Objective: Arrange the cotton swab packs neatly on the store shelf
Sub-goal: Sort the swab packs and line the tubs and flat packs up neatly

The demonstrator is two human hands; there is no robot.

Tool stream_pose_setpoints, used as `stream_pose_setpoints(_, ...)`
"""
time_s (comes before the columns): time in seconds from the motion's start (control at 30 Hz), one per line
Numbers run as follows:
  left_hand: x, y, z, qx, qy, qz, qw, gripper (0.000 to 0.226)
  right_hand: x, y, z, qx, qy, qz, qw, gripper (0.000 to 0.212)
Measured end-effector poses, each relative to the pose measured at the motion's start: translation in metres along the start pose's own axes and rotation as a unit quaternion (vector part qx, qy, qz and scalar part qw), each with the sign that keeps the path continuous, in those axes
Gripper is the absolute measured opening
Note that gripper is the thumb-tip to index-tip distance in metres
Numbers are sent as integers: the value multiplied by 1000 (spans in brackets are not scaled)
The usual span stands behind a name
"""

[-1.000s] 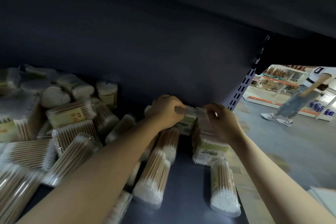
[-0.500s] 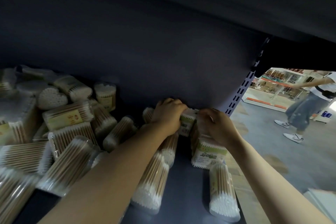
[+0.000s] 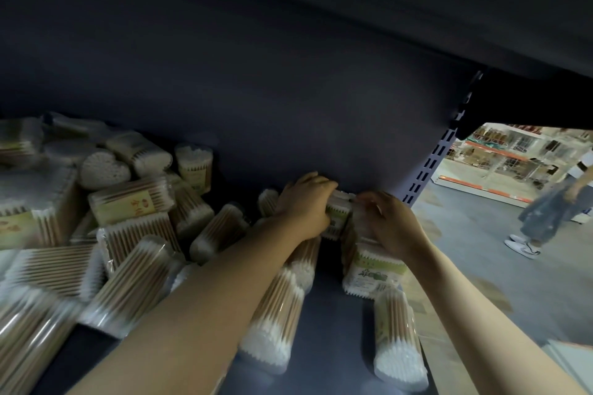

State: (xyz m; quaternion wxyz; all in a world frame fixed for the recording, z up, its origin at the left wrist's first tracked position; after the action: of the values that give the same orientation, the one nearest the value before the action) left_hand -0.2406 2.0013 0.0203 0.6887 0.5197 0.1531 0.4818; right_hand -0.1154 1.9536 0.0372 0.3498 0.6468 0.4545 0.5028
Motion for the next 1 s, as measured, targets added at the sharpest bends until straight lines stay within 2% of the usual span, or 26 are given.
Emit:
stream_pose_setpoints(0.1,-8,13,1,-8,-14,5,1000,62,1,10,-2,15,-12,39,999,33)
stream_pose_setpoints(0.2,-18,38,-3,20,-24,58,998,52,2,17,-10,30,2,42,999,33)
stream_pose_setpoints(0.33,-35,74,-32,25,30,143,989,39,-2,16,-20,58,4,40,997,34)
stream_pose_setpoints(0.53,-66,107,-80,14,78,177,981,28,-15,14,-42,94,-11,58,994,33)
stream_pose_setpoints(0.73,-94,126,-103,20,97,146,984,26,-33,8,-70,107,-17,43,993,34)
stream_pose_setpoints(1.0,-127,145,-134,38,99,111,988,23,-52,-13,-113,133,15,23,991,33)
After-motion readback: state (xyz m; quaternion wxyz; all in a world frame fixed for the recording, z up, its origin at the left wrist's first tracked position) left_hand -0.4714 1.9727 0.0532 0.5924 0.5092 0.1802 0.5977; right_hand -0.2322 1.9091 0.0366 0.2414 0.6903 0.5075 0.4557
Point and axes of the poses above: each hand's wrist, its own x-axis towards the middle knuckle, its own y-axis out of the back of the hand, z = x × y, the point moved 6 cm from there along x, towards the middle knuckle, and after that the axes turned 3 degrees about y, right-handed, at the moved point
